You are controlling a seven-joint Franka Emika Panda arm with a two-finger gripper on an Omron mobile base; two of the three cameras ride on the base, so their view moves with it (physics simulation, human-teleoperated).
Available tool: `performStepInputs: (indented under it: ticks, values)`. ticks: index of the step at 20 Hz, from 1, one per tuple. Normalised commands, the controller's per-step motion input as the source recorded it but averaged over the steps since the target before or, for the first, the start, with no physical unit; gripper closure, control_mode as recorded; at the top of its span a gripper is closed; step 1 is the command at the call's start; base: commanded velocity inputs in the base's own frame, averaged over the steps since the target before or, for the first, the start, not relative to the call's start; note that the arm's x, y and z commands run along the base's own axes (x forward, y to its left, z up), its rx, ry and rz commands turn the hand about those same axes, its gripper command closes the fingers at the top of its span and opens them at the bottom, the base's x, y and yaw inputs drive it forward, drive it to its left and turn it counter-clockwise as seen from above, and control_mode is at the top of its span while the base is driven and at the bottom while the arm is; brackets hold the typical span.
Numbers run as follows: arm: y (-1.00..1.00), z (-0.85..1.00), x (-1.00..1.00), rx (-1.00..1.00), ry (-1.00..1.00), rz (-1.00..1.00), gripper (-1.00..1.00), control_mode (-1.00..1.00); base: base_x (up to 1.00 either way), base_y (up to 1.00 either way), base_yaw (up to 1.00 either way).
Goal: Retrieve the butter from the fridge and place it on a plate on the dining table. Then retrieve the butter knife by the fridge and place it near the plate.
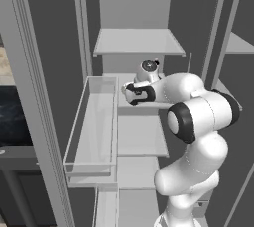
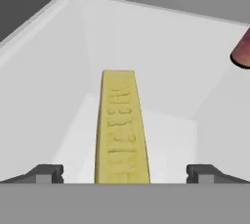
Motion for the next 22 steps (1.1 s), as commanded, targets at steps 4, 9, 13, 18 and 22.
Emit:
performStepInputs:
  ticks: [4,9,13,18,22]
  values:
    - [0.0,-0.24,0.05,0.0,0.0,0.0,-1.0,-1.0,0.0,0.0,0.0]
    - [0.0,-0.29,0.03,0.0,0.0,0.0,-1.0,-1.0,0.0,0.0,0.0]
    - [0.0,-0.21,0.01,0.0,0.01,0.0,-1.0,-1.0,0.0,0.0,0.0]
    - [0.0,-0.22,0.04,0.0,0.01,0.0,1.0,-1.0,0.0,0.0,0.0]
    - [0.0,-0.16,0.08,0.0,0.0,0.0,1.0,-1.0,0.0,0.0,0.0]
